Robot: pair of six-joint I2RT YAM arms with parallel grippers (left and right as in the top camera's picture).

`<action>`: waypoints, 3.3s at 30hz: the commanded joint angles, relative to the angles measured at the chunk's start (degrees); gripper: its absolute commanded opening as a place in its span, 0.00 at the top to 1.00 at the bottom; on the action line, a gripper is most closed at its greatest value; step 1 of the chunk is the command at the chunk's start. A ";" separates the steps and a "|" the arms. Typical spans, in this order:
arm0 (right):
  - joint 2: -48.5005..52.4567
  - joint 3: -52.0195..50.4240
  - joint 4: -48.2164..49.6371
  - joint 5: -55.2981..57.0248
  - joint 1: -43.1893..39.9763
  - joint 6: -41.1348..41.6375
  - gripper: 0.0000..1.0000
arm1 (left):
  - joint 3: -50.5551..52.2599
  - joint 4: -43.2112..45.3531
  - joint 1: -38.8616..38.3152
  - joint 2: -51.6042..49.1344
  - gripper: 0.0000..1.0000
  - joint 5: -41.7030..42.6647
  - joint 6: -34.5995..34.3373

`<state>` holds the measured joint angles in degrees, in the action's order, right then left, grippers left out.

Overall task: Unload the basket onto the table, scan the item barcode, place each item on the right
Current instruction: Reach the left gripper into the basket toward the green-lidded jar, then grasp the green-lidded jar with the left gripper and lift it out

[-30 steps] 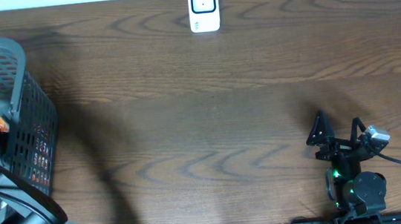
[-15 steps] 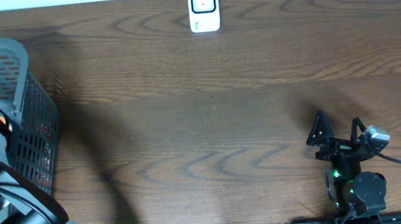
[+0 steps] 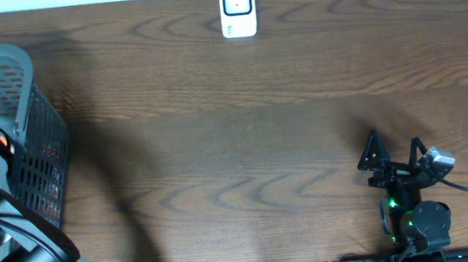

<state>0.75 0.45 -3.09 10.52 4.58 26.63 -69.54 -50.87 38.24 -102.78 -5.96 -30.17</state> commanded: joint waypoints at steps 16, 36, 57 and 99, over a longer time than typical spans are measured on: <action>0.00 -0.13 -0.11 0.35 0.35 0.52 0.01 | -2.16 -3.23 2.43 15.85 0.14 0.35 0.57; 0.00 -0.13 -0.11 0.35 0.35 0.52 0.01 | -2.16 -0.24 8.31 7.63 0.14 2.82 2.03; 0.00 -0.13 -0.11 0.35 0.35 0.52 0.01 | -2.16 3.85 8.31 8.13 0.14 5.60 2.03; 0.00 -0.13 -0.09 0.35 0.35 0.52 0.01 | -13.92 -1.33 -4.00 44.09 0.43 38.88 -3.56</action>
<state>0.75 0.45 -3.09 10.50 4.58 26.63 -83.31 -52.49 40.82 -59.46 25.76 -30.59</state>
